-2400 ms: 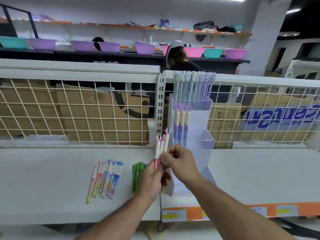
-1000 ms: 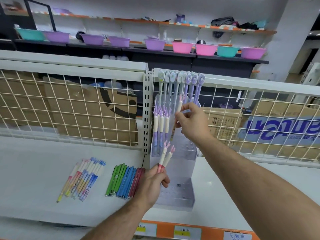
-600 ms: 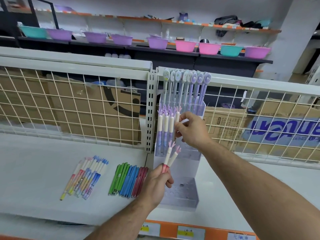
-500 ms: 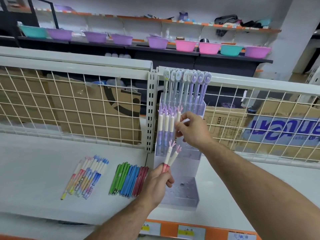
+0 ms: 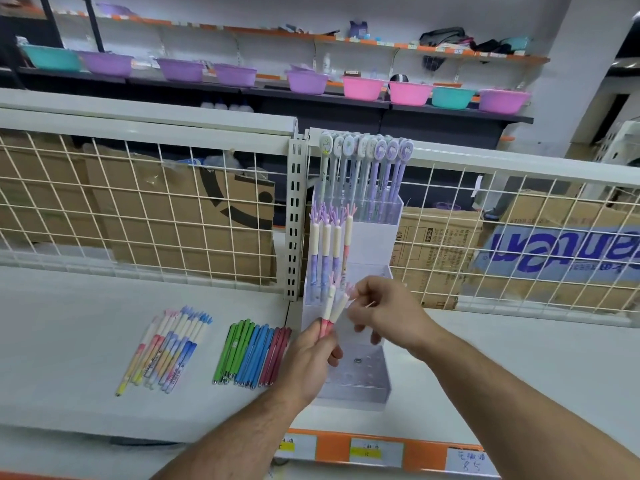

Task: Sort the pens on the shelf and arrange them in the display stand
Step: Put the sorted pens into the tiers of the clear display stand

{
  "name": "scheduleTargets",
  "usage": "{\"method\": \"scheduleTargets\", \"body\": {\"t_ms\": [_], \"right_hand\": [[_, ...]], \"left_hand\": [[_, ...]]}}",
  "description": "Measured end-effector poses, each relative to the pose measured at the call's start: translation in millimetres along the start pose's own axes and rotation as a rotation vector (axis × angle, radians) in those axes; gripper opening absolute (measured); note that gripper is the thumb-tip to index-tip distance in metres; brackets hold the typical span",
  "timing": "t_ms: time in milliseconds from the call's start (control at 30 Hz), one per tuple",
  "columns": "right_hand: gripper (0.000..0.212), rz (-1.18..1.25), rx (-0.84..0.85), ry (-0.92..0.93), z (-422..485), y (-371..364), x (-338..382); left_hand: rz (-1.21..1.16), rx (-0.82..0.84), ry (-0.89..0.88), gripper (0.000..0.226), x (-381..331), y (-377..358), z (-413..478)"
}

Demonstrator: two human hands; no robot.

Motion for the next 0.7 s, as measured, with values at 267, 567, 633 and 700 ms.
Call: {"method": "scheduleTargets", "body": {"t_ms": [267, 567, 633, 700], "right_hand": [[0.016, -0.004, -0.08, 0.01, -1, -9, -1], [0.013, 0.17, -0.31, 0.012, -2, 5, 11], [0.016, 0.176, -0.407, 0.056, 7, 28, 27], [0.015, 0.154, -0.47, 0.088, 17, 49, 42]], "left_hand": [[-0.024, 0.054, -0.024, 0.024, 0, -5, 2], [0.027, 0.055, -0.02, 0.024, 6, -6, 6], [0.012, 0.05, -0.026, 0.026, 7, -5, 7], [0.03, 0.048, -0.032, 0.027, 7, -6, 8]]}}
Point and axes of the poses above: each hand's wrist, its own z-axis towards the middle knuckle, its own y-axis out of the back of the hand, x = y × z, the point moved 9 cm from there along z, towards the middle knuckle, and after that the axes turned 14 degrees about y, right-handed, at the moved point
